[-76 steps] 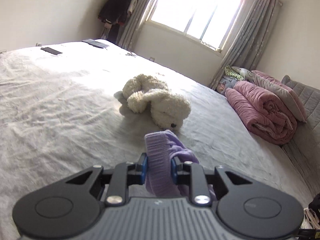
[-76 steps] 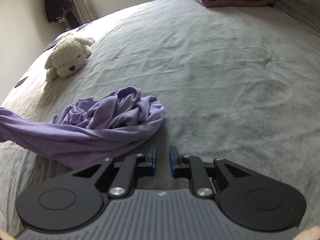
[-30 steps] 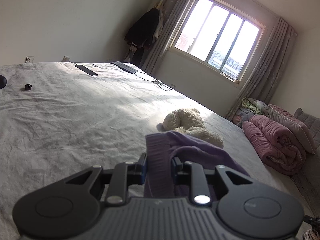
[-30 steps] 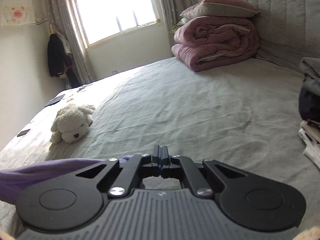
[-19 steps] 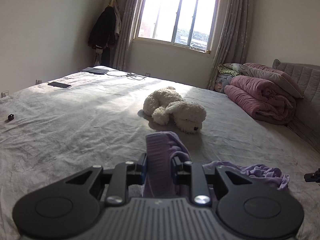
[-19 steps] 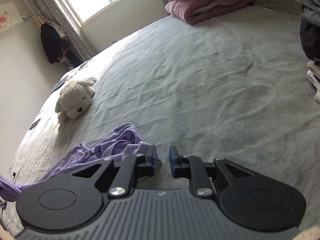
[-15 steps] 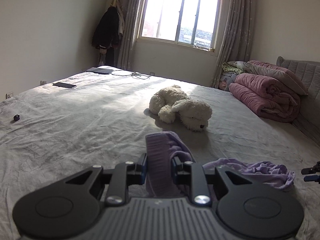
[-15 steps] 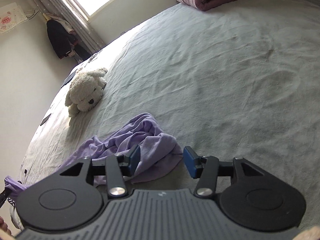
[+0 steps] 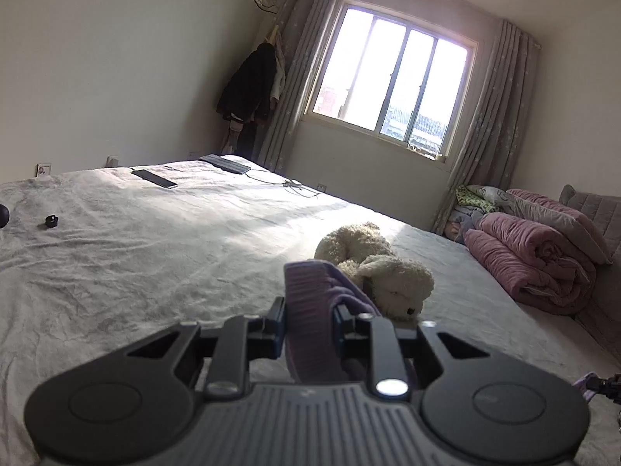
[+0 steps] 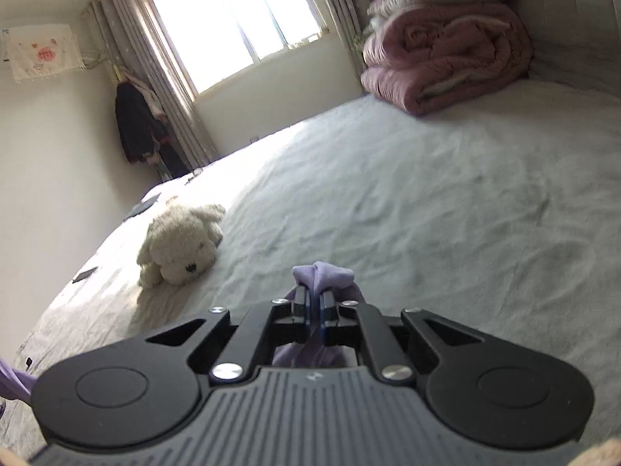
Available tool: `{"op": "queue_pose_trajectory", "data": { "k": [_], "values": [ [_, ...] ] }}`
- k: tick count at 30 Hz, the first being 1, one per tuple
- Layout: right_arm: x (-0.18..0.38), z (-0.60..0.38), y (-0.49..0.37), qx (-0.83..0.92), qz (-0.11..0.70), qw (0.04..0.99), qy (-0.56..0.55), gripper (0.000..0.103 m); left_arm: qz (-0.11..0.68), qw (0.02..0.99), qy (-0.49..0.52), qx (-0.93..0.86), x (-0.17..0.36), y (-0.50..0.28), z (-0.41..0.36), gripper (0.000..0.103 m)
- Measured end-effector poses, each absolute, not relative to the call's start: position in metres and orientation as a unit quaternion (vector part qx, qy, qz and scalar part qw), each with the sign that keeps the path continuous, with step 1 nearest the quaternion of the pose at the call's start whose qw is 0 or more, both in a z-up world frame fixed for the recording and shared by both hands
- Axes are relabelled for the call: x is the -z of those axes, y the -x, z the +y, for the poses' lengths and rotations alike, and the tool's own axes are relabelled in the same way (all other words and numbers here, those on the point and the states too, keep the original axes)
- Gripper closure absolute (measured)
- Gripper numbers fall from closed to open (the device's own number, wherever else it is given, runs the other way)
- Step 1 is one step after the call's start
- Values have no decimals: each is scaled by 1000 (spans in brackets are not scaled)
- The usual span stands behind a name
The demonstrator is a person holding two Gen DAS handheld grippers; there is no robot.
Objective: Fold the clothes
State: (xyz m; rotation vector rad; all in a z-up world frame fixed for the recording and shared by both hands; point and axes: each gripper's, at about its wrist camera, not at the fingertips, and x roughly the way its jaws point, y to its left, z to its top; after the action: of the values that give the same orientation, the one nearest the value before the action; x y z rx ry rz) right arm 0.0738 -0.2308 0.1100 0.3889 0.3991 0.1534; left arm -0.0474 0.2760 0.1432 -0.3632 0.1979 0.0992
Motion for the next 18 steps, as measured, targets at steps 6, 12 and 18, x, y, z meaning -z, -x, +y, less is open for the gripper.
{"op": "queue_pose_trajectory", "data": {
  "k": [6,12,18],
  "values": [
    [-152,-267,-21,-56,108,974,-192,97,114,985,133,-10,-142,64,260,79],
    [-83,-313,-31,-10,329,899,-290,97,204,976,-19,70,-110,84,230,79],
    [-68,-321,-10,7,372,887,-273,97,261,941,-142,165,-85,112,213,79]
  ]
}}
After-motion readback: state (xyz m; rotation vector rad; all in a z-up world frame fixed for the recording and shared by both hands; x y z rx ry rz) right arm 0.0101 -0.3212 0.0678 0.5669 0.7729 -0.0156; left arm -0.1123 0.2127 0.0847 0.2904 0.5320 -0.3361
